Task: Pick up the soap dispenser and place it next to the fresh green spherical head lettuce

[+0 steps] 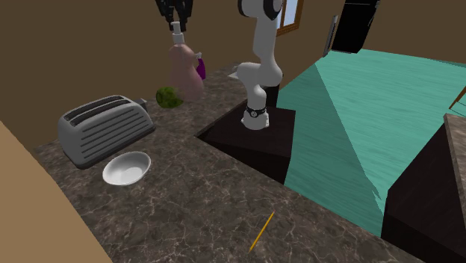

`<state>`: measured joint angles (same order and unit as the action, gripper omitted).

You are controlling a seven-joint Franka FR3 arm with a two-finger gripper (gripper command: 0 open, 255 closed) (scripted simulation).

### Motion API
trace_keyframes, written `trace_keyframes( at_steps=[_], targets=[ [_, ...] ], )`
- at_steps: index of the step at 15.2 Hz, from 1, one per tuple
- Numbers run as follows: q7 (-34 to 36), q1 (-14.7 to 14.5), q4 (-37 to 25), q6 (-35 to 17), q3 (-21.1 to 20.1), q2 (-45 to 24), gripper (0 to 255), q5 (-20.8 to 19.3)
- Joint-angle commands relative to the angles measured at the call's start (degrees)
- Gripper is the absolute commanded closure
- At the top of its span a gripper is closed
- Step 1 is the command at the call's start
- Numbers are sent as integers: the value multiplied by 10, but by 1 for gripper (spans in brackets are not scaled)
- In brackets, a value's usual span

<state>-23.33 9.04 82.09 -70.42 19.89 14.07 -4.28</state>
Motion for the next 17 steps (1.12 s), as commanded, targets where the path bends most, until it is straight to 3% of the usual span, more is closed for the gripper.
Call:
trace_keyframes(
  at_steps=[1,9,17],
  targets=[
    [-25,9,26,-13,15,15,255,-8],
    [-135,45,76,-50,89,38,255,-34],
    [-258,75,79,-87,184,12,255,-39]
  ],
)
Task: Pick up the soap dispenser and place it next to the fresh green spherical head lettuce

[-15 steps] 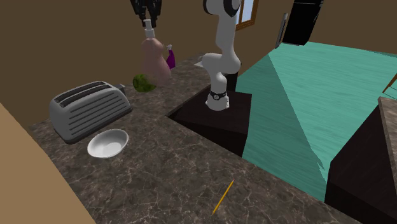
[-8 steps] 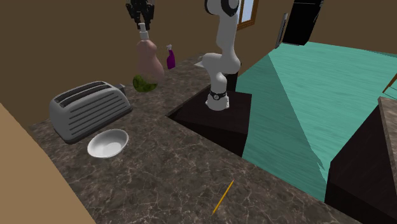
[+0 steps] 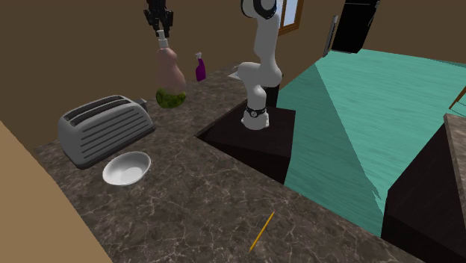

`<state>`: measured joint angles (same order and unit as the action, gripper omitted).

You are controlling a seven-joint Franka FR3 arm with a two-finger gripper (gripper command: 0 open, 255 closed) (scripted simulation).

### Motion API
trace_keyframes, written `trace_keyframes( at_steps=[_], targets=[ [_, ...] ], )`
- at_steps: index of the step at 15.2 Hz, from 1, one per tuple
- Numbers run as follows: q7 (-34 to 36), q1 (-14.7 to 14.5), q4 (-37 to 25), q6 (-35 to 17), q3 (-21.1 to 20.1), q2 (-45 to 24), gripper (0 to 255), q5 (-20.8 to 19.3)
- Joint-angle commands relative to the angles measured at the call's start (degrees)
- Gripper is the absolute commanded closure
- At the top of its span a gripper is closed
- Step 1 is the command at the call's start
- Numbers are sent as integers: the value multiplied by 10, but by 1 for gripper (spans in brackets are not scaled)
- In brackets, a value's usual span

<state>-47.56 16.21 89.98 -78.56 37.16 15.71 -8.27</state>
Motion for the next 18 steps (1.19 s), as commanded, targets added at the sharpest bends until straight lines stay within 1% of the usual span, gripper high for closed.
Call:
trace_keyframes(
  at_steps=[1,6,9,10,18],
  targets=[
    [-32,7,-3,-10,25,-11,255,3],
    [-124,24,-28,-32,101,-65,255,30],
    [-188,42,-53,-42,151,-116,255,67],
    [-204,48,-60,-44,162,-130,255,78],
    [-182,45,32,-111,145,-91,255,47]
  ],
)
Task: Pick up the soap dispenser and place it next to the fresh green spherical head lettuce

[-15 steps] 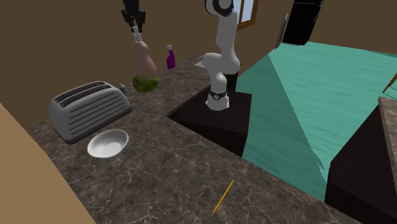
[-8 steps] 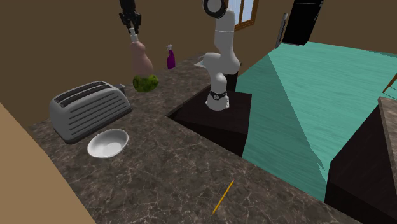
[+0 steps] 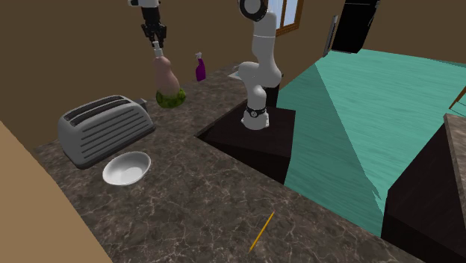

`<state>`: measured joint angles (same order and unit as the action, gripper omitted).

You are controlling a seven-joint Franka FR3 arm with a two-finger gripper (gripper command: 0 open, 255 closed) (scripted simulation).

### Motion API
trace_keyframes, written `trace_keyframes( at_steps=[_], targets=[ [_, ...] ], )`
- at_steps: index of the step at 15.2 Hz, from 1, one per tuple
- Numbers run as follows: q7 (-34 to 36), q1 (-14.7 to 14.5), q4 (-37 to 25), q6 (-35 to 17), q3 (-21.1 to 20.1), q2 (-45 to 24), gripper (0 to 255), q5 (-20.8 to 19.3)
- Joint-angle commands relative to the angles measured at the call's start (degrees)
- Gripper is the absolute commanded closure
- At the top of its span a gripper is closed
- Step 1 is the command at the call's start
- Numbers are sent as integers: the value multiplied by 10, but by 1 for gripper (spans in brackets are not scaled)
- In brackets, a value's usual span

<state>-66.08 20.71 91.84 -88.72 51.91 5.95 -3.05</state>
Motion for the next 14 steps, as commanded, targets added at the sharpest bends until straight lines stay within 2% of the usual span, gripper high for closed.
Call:
trace_keyframes(
  at_steps=[1,14],
  targets=[
    [5,0,23,-18,-4,10,255,-8],
    [18,4,141,-119,-9,34,255,-27]
  ],
)
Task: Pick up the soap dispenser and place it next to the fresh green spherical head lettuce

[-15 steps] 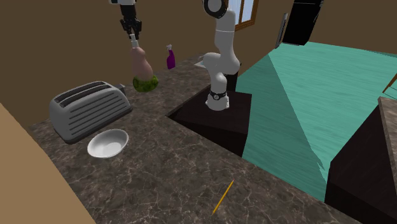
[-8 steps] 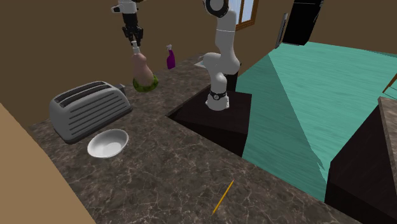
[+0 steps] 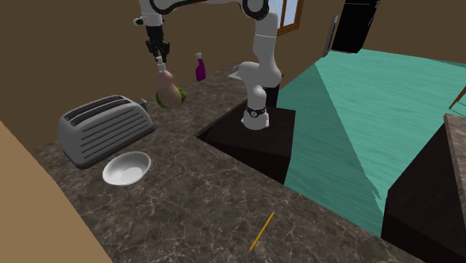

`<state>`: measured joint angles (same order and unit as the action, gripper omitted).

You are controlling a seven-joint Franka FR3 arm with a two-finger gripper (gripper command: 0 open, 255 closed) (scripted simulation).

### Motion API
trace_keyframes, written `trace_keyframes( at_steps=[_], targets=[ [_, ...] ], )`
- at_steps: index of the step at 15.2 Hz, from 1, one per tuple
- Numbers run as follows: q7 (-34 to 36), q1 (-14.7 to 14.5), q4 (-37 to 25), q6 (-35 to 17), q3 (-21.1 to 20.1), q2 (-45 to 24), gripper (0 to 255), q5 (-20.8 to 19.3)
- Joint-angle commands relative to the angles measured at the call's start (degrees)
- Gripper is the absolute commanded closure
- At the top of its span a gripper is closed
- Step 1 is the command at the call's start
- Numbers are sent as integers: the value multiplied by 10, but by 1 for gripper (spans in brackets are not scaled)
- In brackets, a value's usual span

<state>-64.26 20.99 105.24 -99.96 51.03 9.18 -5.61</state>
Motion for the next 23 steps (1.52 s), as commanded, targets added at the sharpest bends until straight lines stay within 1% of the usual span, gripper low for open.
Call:
trace_keyframes(
  at_steps=[1,10,18,23],
  targets=[
    [0,1,15,-15,1,2,255,-2],
    [-3,3,81,-84,8,-3,255,0],
    [-14,3,130,-145,18,-21,255,12],
    [-14,3,130,-145,18,-21,255,12]
  ],
)
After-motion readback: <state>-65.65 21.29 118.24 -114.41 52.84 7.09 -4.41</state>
